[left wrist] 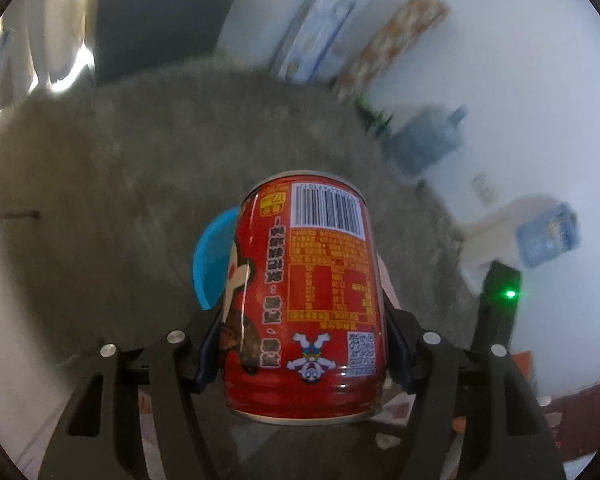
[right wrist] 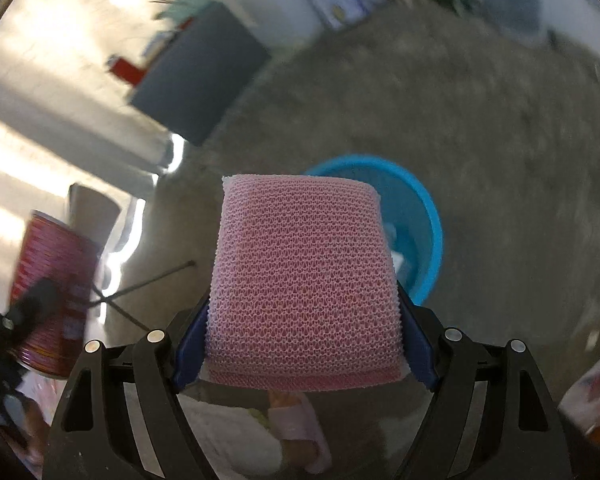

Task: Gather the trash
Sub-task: 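Carry the can and sponge over the wastebasket and release both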

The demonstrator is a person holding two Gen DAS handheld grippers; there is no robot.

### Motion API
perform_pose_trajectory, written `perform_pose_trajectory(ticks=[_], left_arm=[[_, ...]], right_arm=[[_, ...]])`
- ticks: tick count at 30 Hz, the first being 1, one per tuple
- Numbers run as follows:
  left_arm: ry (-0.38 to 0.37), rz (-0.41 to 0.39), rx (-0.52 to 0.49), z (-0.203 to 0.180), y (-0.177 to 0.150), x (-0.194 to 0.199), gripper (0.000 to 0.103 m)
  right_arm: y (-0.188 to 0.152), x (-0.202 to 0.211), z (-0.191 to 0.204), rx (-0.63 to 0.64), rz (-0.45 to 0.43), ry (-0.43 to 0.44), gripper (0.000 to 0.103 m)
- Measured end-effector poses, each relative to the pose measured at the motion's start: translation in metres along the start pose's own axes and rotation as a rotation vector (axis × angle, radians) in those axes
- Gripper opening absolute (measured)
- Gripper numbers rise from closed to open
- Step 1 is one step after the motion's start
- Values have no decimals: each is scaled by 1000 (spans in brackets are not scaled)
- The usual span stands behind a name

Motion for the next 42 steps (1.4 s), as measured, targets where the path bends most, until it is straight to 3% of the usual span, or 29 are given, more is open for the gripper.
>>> perform_pose_trajectory(ticks=[7, 9, 12, 15, 21, 27, 34, 42], left_arm=[[106, 199, -15, 13, 1, -114, 64], [140, 193, -21, 20, 8, -133, 64], [177, 134, -12, 33, 27, -148, 80], [155, 120, 68, 48, 39, -146, 80], [115, 63, 56, 47, 51, -125, 80], [60, 30, 39, 35, 38, -88, 80], [-22, -29, 25, 18, 21, -29, 82], [-93, -143, -13, 10, -1, 53, 84]], right_arm=[[13, -60, -37, -87, 67, 8, 77], [17, -70, -46, -92, 63, -5, 79], [15, -90, -56, -86, 88, -21, 80], [10, -110, -67, -92, 129, -43, 80], [4, -117, -75, -90, 138, -71, 81], [15, -112, -66, -34, 106, -80, 82], [30, -98, -52, -40, 34, -45, 84], [13, -60, -32, -21, -11, -5, 84]])
Point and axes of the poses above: each gripper's, at about its wrist camera, not at the fingertips, and x roughly against the way its jaws point, z to its left, y to its top, the point moved 9 cm from there along -x, roughly the way its jaws point, and after that the axes turned 9 degrees about x, right-handed, at the moved point
